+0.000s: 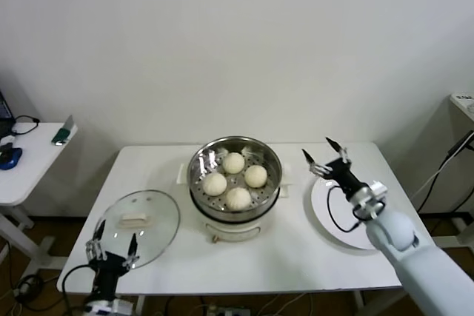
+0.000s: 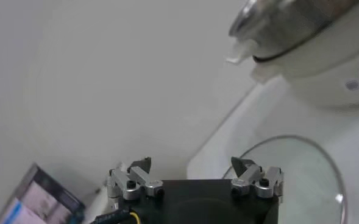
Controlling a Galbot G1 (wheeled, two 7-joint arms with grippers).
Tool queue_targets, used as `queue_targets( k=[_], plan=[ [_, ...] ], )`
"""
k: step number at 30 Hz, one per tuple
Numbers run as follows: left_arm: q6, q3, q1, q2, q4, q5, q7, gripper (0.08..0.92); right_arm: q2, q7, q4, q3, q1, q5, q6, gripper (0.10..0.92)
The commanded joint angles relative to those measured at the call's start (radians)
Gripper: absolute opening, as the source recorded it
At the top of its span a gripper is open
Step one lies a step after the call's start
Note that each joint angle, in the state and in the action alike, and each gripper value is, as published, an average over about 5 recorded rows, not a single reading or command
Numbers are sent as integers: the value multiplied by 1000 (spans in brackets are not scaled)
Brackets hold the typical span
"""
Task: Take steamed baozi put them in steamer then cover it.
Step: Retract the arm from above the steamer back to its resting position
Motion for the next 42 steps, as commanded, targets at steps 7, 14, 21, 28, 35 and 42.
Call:
queue_targets(
  k=[7, 14, 21, 28, 35, 42],
  plan=[
    [37, 48, -190, 68, 278, 775, -117, 823, 138, -13, 54, 359, -360, -78, -77, 823],
    [12, 58, -298, 75, 431, 782, -143, 823, 148, -24, 34, 335, -347, -120, -84, 823],
    [5, 69, -348, 80, 508, 769, -165, 823, 158, -24, 9, 298, -307, -142, -84, 823],
    [9, 59, -394, 80, 582, 797, -182, 823, 161, -24, -6, 274, -282, -148, -84, 823],
    [15, 50, -439, 96, 616, 790, -193, 823, 162, -28, -15, 272, -282, -158, -80, 823],
    [17, 58, -481, 105, 643, 770, -205, 823, 172, -35, -24, 275, -285, -179, -74, 823]
  ],
)
